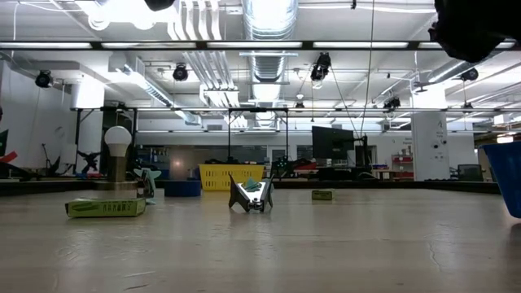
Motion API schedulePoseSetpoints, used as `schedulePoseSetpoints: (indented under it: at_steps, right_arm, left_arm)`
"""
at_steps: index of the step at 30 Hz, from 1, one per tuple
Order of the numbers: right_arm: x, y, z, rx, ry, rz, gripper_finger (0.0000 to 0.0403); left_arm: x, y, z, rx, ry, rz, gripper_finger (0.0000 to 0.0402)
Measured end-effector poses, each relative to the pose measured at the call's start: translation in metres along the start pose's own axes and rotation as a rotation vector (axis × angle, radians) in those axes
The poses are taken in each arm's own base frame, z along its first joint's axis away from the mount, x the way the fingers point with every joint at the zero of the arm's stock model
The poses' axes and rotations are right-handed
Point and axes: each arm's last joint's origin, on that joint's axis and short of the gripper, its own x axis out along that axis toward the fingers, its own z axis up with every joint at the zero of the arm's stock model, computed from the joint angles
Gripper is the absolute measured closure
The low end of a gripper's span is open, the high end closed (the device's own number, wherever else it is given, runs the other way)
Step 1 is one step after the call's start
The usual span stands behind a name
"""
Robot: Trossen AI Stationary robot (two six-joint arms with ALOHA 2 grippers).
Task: Pick and place Stapler, Stapler remover, tape
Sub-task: Put the pink tape into the blue basket
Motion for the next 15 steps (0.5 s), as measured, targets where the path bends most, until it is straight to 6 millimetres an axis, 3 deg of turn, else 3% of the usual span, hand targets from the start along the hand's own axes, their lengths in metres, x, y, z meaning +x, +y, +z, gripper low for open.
schedulePoseSetpoints:
  at_steps: [7,15]
  right_arm:
    - [0.018,0.001,-0.001,-0.007,0.028,-0.071,0.0112]
    - [0.019,0.002,0.0,-0.026,0.012,-0.062,0.0103]
  left_arm:
    - [-0.001,0.0,0.0,0.0,-0.002,-0.002,0.0234]
    - [-0.001,0.0,0.0,0.0,-0.002,-0.003,0.0234]
